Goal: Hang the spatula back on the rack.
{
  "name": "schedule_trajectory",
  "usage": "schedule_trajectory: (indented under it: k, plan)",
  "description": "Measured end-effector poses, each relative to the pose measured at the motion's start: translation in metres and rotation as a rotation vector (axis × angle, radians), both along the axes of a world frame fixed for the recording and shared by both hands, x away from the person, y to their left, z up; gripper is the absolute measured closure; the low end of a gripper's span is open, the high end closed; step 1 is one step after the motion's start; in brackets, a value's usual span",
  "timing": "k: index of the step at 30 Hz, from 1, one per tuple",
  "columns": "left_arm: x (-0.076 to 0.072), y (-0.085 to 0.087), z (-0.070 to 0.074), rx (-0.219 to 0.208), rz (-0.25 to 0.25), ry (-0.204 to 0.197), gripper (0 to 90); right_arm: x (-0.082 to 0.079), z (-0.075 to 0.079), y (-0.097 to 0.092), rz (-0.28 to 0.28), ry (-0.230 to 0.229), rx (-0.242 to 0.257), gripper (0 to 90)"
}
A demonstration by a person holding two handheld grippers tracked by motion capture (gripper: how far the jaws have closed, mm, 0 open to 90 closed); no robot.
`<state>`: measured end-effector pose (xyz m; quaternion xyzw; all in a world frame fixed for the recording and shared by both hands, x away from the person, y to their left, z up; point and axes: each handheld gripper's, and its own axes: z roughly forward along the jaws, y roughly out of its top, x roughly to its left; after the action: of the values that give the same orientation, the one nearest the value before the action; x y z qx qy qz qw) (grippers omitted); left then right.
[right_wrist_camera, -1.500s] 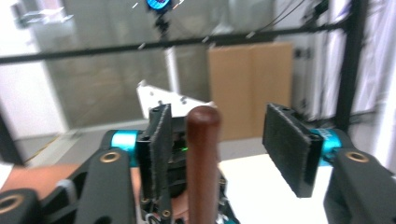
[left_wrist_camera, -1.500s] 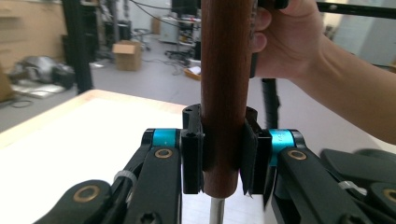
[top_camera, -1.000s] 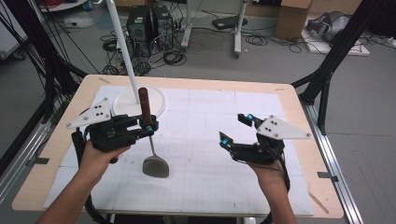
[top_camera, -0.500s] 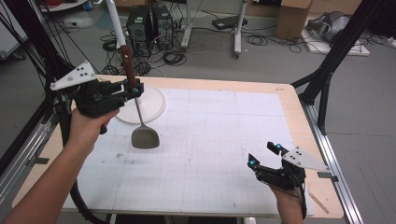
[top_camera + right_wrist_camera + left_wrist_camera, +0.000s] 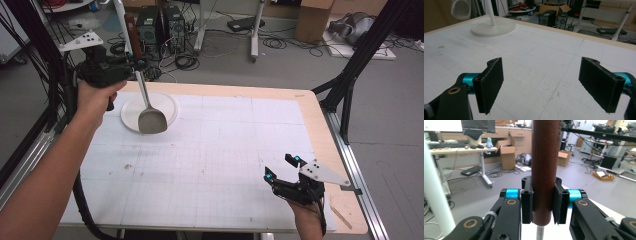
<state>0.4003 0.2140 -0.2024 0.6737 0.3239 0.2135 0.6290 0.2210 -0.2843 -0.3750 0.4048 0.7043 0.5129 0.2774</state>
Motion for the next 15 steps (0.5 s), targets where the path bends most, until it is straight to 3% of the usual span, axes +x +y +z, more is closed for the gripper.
schedule_trajectory:
  k: [3,10,15]
  plan:
    - [0.010,0.005,0.003,-0.016,0.023,0.003,73.3,0.000,-0.001,-0.001,-0.002,-0.001,0.001,18.7]
    - [0.025,0.008,0.008,0.001,0.070,0.006,73.4,-0.001,-0.002,-0.002,-0.006,0.000,0.002,18.7]
    - [0.032,0.008,0.011,-0.009,0.093,0.005,73.4,-0.001,-0.003,-0.004,-0.010,0.009,0.007,18.7]
